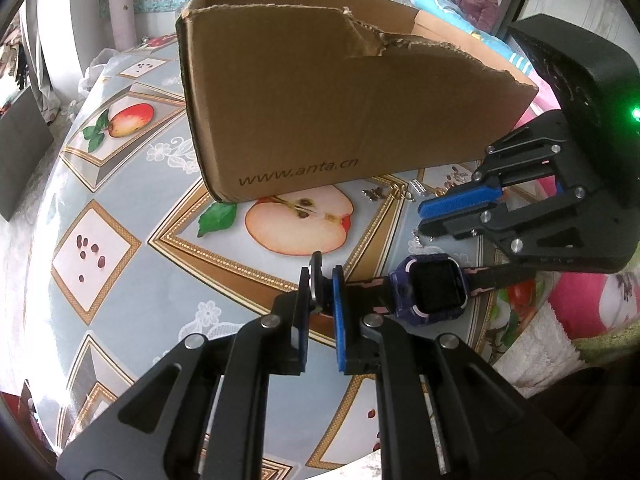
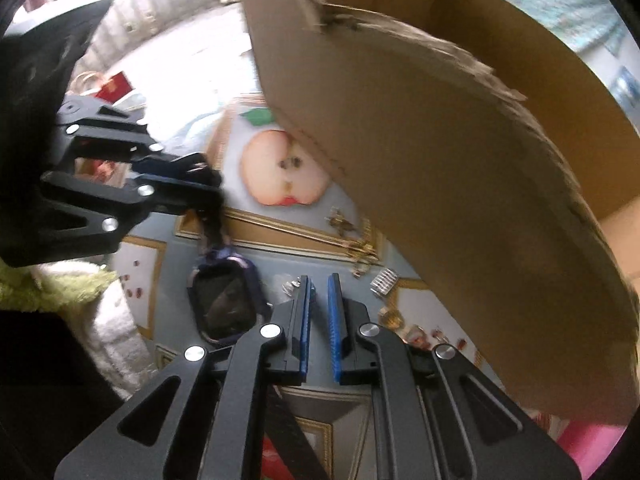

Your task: Organize jewelry

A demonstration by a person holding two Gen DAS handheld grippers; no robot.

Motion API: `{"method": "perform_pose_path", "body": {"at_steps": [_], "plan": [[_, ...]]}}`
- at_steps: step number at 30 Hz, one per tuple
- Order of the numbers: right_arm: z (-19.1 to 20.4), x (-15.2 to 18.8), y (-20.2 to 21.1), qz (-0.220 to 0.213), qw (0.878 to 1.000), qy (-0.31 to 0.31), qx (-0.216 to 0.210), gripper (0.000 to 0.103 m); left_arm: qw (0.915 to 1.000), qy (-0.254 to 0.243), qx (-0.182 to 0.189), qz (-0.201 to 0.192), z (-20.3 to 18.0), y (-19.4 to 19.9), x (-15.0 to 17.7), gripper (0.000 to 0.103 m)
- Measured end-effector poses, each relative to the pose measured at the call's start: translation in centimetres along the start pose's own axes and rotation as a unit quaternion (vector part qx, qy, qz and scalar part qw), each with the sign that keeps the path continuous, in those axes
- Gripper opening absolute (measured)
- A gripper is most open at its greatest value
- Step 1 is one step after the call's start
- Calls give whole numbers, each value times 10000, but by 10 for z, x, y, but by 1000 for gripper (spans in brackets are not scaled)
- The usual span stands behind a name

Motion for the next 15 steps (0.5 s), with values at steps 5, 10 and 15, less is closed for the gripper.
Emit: {"method": "perform_pose_path", "body": {"at_steps": [5,10,15], "plan": [[-10,-2,7,-177,9991,-334,196,9,10000,-5,8,-26,0,0,1,10],[0,-1,14,-274,9994,-222,-46,9,10000,39,4,-39,0,1,1,10],[3,-5,-5,-139,9976,-578,350,9,9999,100,-14,-66,1,2,4,10]]}}
Point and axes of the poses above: each gripper's, at about its wrist camera, not at the fingertips, and y roughly against the way its jaws point, z to its left, x to its underside, the point moved 1 cm from there along -y, roughly the way its jaws point, and after that the axes turned 14 degrees about -y, right-handed, at the moved point
